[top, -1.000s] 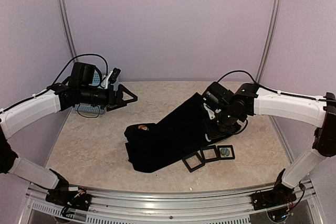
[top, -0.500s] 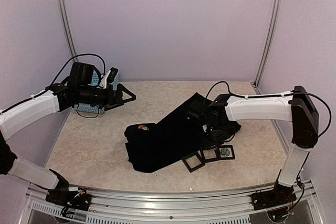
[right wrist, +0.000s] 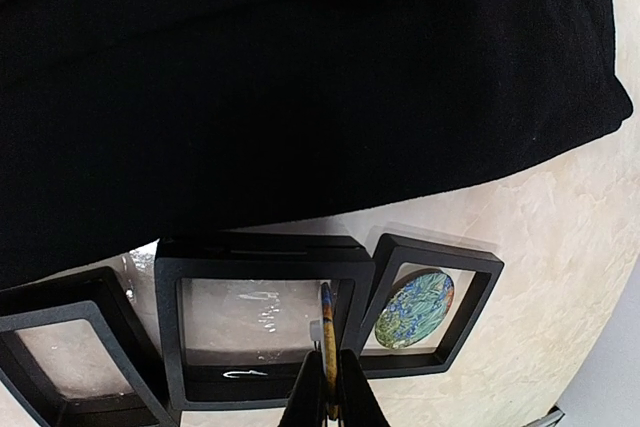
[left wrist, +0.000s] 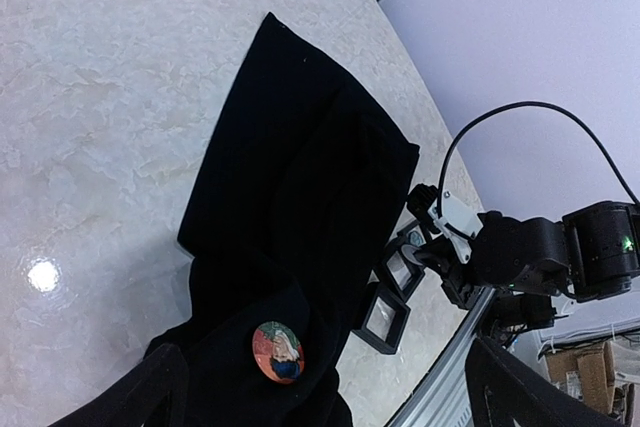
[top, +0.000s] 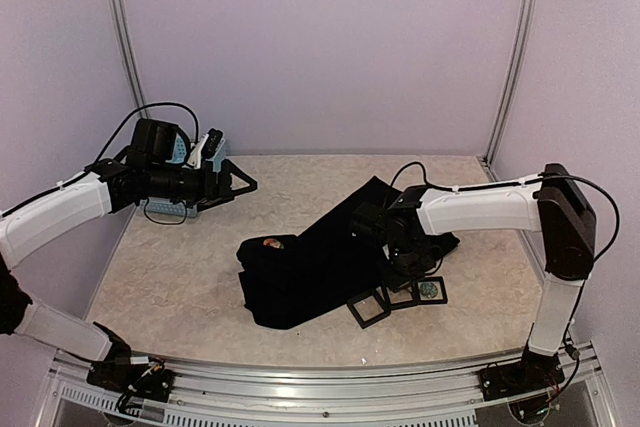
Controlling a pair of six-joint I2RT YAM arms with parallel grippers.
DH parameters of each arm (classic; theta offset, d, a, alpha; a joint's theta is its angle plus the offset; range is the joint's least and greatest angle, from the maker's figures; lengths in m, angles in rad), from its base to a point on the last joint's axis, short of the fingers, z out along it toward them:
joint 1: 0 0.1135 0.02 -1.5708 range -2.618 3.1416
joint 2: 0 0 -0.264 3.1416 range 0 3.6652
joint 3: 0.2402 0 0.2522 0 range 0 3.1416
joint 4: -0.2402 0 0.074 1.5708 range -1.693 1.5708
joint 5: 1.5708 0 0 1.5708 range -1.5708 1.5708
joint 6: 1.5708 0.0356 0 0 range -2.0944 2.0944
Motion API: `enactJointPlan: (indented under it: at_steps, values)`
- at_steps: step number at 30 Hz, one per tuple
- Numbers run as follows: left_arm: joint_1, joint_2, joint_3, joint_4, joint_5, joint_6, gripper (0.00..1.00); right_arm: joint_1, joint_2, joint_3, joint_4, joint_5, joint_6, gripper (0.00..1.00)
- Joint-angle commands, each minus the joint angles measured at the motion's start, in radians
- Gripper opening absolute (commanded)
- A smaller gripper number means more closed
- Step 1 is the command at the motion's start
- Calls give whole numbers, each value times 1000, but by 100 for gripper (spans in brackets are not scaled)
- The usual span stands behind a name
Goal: Remove the brooch from the garment
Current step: Place the brooch in the brooch box, then pick up the crumpled clothing from the center of the board.
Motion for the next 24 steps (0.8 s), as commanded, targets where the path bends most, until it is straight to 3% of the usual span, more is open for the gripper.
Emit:
enactJointPlan:
  at_steps: [1, 7, 17, 24]
  values:
    - [10, -11, -8, -27, -13, 2, 95, 18, 41, 33, -41, 34, 13, 0]
    - [13, -15, -12, -23, -10, 2, 95, 21, 43, 27, -30, 20, 14, 0]
    - [15, -29, -20, -30, -27, 7, 99, 21, 2, 47, 9, -47, -3, 34]
    - [21, -44, -32, -31, -37, -2, 99, 21, -75, 91, 52, -125, -22, 47]
